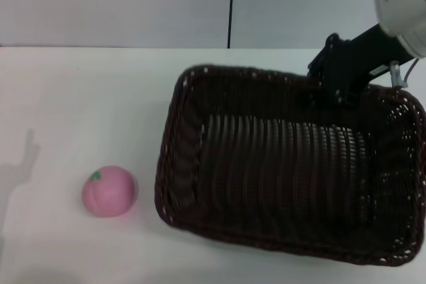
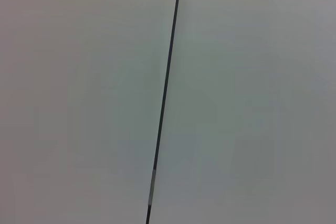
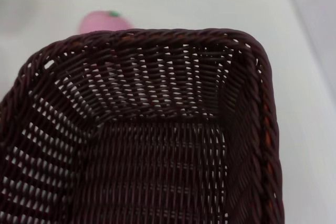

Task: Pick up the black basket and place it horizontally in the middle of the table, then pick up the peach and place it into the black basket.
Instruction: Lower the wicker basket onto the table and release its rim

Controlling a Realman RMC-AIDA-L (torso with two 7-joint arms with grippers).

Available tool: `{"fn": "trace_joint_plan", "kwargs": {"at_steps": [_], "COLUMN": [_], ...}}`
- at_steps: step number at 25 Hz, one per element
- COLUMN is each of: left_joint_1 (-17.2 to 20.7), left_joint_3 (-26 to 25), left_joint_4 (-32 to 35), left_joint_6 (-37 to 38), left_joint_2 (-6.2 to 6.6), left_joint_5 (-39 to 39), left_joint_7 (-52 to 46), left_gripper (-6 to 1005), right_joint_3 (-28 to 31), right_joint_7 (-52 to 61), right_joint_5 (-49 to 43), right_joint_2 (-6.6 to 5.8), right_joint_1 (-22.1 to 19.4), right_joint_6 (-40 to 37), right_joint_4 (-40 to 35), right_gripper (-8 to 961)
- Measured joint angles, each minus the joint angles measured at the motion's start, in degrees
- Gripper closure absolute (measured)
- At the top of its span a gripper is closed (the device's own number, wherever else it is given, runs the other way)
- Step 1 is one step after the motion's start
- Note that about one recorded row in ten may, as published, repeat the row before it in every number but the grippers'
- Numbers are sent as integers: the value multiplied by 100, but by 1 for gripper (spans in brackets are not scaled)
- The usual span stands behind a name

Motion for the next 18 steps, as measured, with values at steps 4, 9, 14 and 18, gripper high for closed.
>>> {"fn": "trace_joint_plan", "kwargs": {"at_steps": [4, 9, 14, 18], "left_joint_1": [-39, -51, -50, -30], "left_joint_3": [0, 1, 10, 16], "left_joint_4": [-47, -56, -62, -62], "left_joint_6": [28, 46, 84, 102], "left_joint_2": [1, 4, 12, 14], "left_joint_5": [-1, -1, -1, -1], "left_joint_7": [0, 0, 0, 0], "left_gripper": [155, 156, 156, 156], "right_joint_3": [-94, -97, -106, -107], "right_joint_7": [18, -68, -210, -398], "right_joint_5": [-176, -200, -192, -180], "right_joint_2": [-10, 3, 24, 56], "right_joint_1": [149, 152, 131, 107], "right_joint_6": [-62, -31, -8, 68], "right_joint_4": [141, 137, 107, 121], "right_gripper": [781, 782, 775, 756]}}
